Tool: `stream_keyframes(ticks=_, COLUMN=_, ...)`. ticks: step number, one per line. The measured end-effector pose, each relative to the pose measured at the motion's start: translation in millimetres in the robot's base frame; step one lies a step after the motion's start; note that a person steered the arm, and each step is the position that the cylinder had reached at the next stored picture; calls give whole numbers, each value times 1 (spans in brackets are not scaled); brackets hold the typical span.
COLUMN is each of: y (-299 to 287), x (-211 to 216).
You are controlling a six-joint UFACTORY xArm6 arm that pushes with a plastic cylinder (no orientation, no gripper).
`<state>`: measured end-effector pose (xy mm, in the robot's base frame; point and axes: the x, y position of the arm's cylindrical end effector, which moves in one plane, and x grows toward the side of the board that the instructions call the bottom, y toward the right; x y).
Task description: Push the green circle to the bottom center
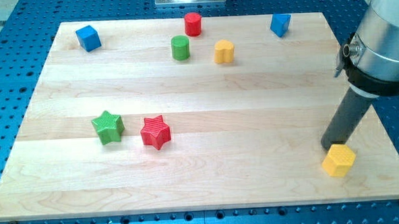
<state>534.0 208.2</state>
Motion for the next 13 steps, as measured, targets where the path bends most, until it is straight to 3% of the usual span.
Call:
stream_keyframes(ticks=1, y=-10, x=-20)
stream_keyframes(ticks=7, y=-10, x=-35)
stream_keyframes(ticks=8, y=-17, x=-83)
stream_keyframes(ticks=9, y=-94, x=-124)
stream_keyframes(ticks=10, y=-169, x=-139)
stream_keyframes(ticks=13, y=-185, x=-211)
